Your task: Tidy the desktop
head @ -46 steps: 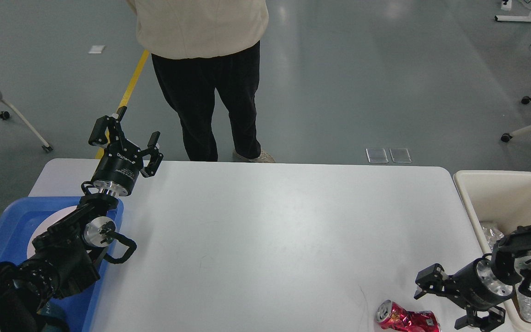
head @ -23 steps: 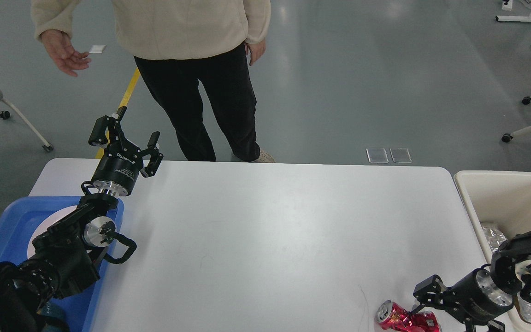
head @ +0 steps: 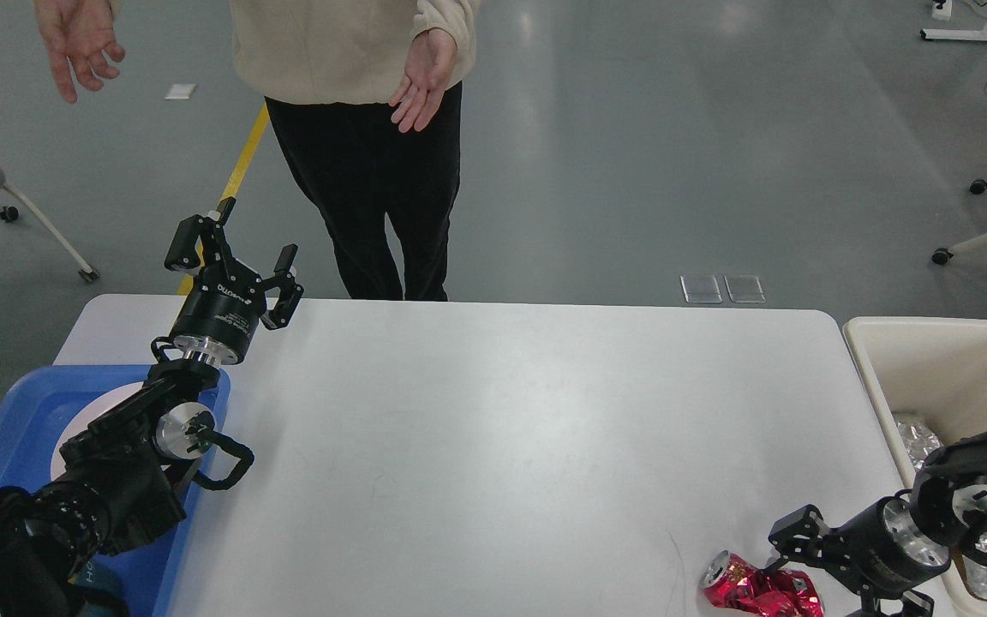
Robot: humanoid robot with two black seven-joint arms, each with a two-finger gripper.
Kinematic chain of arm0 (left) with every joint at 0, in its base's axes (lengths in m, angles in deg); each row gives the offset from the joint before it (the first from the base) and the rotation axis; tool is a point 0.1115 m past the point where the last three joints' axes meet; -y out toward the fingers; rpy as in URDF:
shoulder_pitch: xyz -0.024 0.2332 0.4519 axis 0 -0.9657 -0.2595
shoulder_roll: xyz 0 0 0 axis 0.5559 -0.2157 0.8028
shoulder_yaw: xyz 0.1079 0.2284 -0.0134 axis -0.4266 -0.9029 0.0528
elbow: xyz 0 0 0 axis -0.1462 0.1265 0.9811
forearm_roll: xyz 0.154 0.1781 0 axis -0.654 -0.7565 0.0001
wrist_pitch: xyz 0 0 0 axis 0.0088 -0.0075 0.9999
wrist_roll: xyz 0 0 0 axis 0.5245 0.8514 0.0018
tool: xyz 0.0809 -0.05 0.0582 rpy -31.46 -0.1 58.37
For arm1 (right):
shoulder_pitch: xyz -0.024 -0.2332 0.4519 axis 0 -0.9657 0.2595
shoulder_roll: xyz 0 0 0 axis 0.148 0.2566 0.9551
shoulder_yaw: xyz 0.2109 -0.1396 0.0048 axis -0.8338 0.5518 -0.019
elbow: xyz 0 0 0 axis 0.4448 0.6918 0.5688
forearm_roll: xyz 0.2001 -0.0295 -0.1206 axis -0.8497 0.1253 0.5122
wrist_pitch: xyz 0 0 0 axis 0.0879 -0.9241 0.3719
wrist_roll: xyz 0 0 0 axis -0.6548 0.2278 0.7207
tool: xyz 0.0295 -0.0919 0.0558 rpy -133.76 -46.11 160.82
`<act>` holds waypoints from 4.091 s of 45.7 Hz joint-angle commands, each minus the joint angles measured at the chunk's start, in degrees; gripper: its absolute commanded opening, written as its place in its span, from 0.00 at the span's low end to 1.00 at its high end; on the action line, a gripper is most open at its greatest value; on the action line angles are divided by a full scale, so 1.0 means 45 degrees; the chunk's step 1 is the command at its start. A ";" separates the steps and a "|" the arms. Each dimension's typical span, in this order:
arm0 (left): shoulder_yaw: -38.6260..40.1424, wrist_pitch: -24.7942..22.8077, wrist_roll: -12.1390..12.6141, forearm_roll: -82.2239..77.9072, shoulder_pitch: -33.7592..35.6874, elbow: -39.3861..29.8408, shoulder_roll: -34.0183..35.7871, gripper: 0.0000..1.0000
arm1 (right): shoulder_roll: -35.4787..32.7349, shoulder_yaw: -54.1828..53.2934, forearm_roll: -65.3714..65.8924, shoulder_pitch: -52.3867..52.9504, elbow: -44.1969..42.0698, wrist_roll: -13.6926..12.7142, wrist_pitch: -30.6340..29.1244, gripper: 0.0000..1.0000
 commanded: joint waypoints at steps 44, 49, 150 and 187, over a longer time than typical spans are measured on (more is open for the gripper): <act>0.0000 0.0005 0.0000 0.0002 0.0000 0.0000 0.0000 0.97 | -0.0518 0.0785 -0.8120 -0.0309 -0.0393 -0.0682 0.0728 1.00; 0.0000 0.0005 0.0000 0.0002 0.0000 0.0000 0.0000 0.97 | -0.0791 0.0902 -0.8161 -0.0388 -0.0276 -0.1032 0.0808 1.00; 0.0000 0.0005 0.0000 -0.0017 0.0000 0.0000 0.0000 0.97 | 0.0107 -0.0074 -0.9352 -0.0817 0.0291 -0.1697 0.1257 0.98; 0.0000 -0.0014 0.0000 0.0002 0.0000 0.0000 0.0000 0.97 | 0.0692 -0.0621 -0.8728 -0.0837 0.0310 -0.1580 0.1081 0.00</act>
